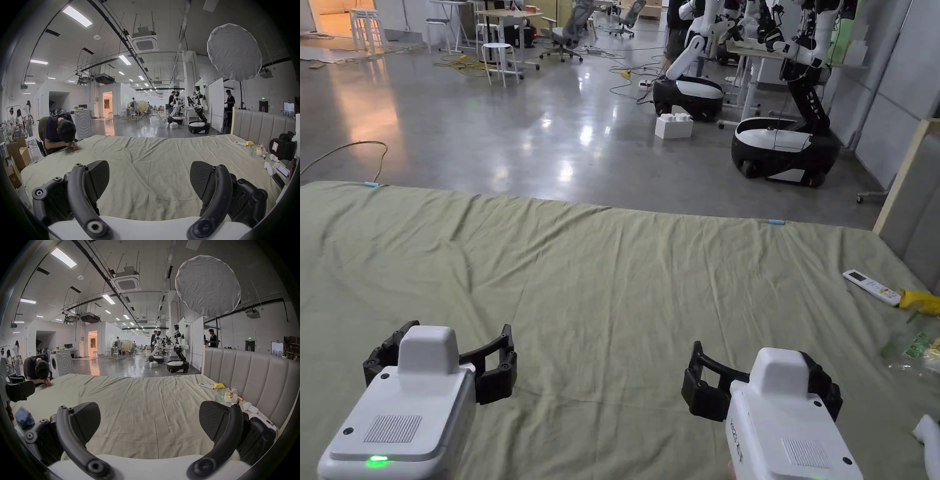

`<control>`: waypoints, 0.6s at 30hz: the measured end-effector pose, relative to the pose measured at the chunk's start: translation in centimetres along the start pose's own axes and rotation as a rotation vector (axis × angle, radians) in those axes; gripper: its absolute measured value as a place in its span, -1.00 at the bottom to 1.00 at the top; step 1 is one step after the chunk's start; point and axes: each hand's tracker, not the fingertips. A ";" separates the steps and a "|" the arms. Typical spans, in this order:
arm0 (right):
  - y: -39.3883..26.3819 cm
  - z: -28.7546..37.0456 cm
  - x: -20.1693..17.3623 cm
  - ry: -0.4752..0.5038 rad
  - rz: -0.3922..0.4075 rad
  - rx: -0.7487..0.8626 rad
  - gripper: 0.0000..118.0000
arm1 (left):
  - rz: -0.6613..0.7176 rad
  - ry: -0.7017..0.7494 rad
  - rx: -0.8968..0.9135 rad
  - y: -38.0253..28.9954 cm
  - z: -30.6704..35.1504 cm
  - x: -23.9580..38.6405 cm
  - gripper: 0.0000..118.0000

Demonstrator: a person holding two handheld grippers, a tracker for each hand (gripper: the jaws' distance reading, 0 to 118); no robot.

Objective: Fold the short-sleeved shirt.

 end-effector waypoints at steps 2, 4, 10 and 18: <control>-0.2 -0.1 0.0 0.011 -0.012 0.001 1.00 | 0.000 0.008 0.004 0.1 0.0 0.0 0.72; -0.2 -0.1 0.1 0.019 -0.044 0.003 1.00 | -0.022 0.016 0.017 0.1 -0.1 0.1 0.72; 0.1 -0.7 0.8 -0.014 -0.165 -0.052 1.00 | 0.001 -0.010 0.015 0.3 0.0 -0.1 0.72; 1.2 -1.2 1.7 0.002 -0.291 -0.137 1.00 | 0.033 -0.027 -0.008 0.6 0.0 -0.1 0.72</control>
